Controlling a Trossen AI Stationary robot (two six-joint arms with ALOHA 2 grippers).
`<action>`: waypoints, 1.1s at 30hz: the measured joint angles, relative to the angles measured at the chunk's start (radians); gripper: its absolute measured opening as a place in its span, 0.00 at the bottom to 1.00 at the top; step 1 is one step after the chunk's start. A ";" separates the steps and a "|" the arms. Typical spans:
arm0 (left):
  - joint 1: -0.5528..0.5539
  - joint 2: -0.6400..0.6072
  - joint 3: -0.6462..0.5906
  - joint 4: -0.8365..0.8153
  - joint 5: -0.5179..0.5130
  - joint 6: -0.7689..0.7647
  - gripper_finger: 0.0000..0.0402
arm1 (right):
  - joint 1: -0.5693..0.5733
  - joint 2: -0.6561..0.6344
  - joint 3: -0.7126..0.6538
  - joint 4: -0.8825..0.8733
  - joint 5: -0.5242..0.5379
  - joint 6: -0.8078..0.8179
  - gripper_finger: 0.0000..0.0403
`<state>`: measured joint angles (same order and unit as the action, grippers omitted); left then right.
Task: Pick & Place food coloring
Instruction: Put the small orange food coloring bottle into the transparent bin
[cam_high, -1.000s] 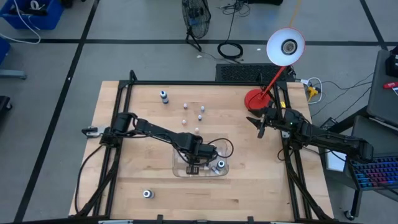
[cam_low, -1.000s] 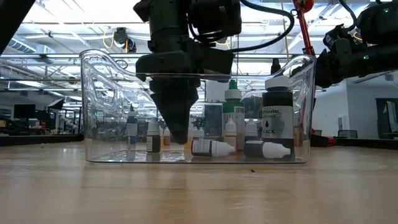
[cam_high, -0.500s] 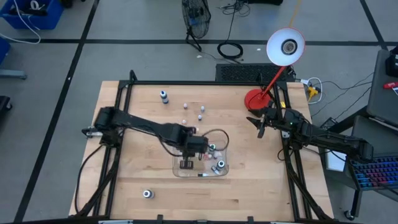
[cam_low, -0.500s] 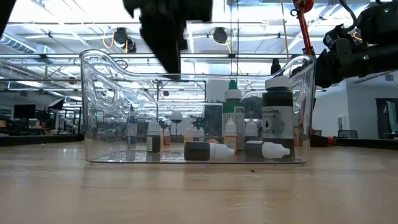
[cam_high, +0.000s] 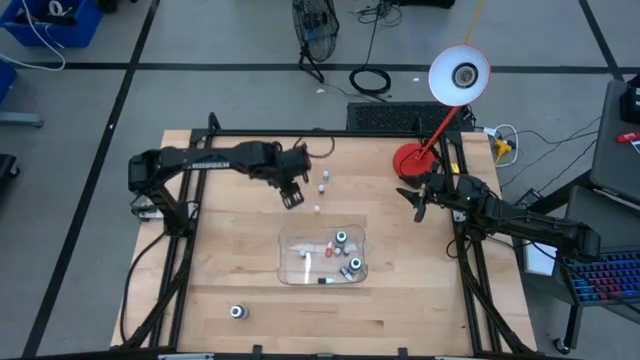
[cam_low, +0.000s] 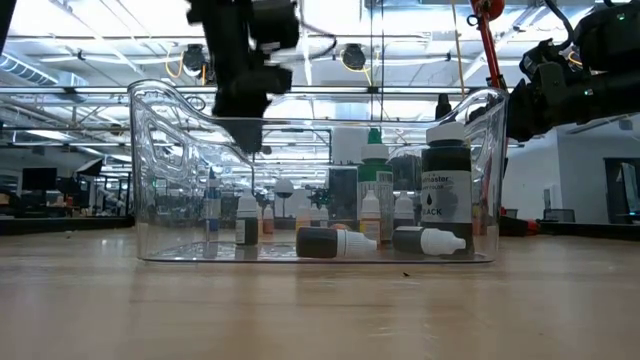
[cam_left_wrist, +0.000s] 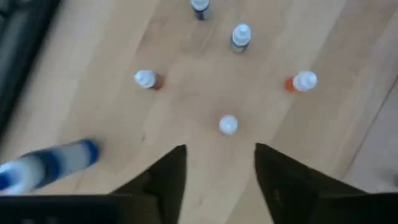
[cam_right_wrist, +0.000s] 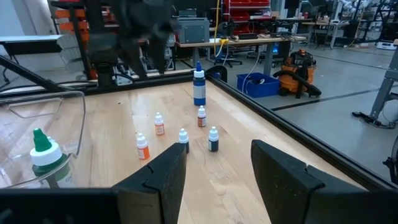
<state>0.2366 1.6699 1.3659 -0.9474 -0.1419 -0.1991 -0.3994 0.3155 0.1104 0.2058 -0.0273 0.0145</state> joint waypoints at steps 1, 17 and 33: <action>0.024 0.000 -0.033 0.043 0.038 0.013 0.51 | 0.000 0.000 0.000 0.000 0.000 0.000 0.42; 0.083 0.073 -0.219 0.310 0.091 0.106 0.64 | 0.000 0.000 0.000 0.000 0.000 0.000 0.42; 0.081 0.187 -0.219 0.359 0.099 0.146 0.62 | 0.000 0.000 0.000 0.002 0.000 0.000 0.42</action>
<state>0.3181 1.8567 1.1473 -0.5888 -0.0427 -0.0532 -0.3996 0.3157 0.1104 0.2073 -0.0275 0.0147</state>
